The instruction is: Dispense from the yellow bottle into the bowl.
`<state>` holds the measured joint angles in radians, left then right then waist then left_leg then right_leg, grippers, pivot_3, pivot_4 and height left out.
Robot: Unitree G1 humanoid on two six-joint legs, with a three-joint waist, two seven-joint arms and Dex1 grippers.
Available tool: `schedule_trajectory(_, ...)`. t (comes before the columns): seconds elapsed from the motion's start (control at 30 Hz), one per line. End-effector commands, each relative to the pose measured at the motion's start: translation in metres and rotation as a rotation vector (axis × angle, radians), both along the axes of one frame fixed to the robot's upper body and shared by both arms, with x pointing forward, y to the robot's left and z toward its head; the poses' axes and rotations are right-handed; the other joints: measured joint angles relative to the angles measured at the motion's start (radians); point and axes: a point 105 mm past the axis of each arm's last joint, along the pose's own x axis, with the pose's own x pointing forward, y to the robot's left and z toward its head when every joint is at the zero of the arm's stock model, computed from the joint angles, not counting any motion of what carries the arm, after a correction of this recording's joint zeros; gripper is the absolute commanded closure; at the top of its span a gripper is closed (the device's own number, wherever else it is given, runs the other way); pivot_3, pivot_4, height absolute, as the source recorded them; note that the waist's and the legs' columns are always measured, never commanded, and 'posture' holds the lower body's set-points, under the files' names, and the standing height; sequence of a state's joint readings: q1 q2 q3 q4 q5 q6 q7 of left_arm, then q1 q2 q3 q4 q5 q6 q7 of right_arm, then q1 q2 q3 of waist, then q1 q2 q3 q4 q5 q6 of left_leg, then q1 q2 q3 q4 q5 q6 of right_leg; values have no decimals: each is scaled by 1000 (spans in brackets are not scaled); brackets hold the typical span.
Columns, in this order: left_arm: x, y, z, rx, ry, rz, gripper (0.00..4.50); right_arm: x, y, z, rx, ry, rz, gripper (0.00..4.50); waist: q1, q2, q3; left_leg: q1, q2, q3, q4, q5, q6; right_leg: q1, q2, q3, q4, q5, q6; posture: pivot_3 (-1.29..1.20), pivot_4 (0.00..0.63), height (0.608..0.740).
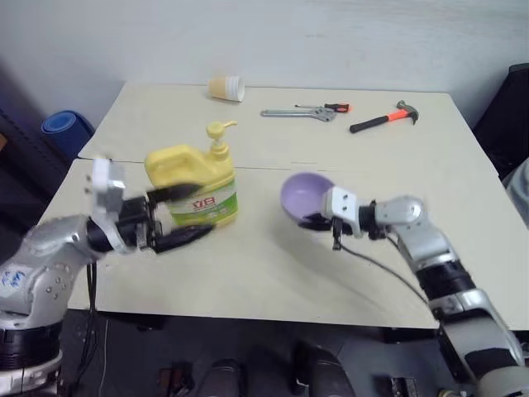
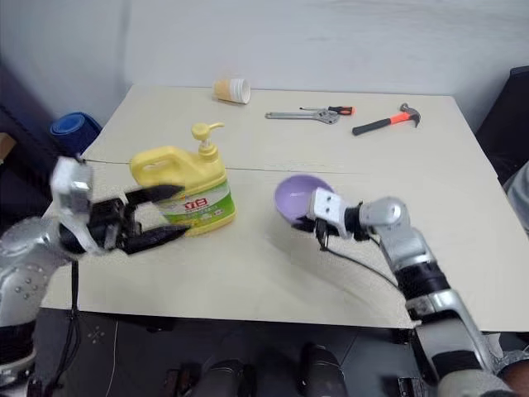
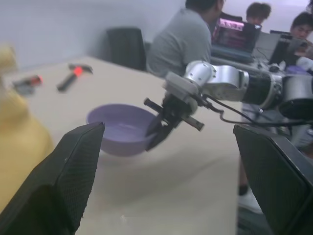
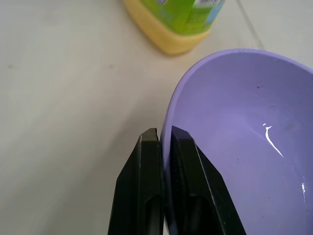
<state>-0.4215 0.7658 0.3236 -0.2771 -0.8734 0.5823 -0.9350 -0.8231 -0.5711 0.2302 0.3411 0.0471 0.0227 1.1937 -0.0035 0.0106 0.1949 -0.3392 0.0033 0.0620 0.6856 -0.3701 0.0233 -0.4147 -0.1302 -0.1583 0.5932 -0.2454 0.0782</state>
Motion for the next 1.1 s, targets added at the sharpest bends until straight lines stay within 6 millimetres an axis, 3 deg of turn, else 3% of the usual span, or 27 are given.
schedule_trajectory(0.03,14,7,34,-30,-99,78,0,5,10,39,-70,-104,35,4487,-1,0,0,0,0,0,0,0,0,0,0,0,0,0,0,0,150,740)
schedule_trajectory(0.1,26,6,46,-19,-141,117,0,11,18,54,-85,-117,43,4487,-1,0,0,0,0,1,-1,0,0,0,1,0,-1,0,0,0,150,740)
schedule_trajectory(0.2,48,4,59,-31,-152,181,652,19,33,70,-91,-115,53,4500,-1,0,0,-1,-1,1,-1,0,0,0,1,-1,-1,0,0,0,150,740)
schedule_trajectory(0.33,69,-3,66,-28,-151,201,1936,28,50,80,-90,-101,67,4500,-4,0,0,-3,-1,2,-1,0,1,-2,1,-2,-1,0,0,0,150,740)
schedule_trajectory(0.6,102,-18,59,14,-99,286,4486,39,77,84,-46,-65,95,4500,-18,0,0,-17,-2,2,3,1,2,-16,1,-4,2,1,1,0,150,740)
schedule_trajectory(0.83,96,-27,49,57,-69,226,4486,41,89,95,-9,-76,100,4500,-34,-1,0,-19,-2,1,4,1,2,-17,1,-4,4,1,1,0,150,740)
schedule_trajectory(1.1,105,-22,42,80,-42,284,4486,40,96,102,19,-75,111,4500,-33,-1,0,-19,-2,1,11,1,2,-17,0,0,9,1,1,0,150,740)
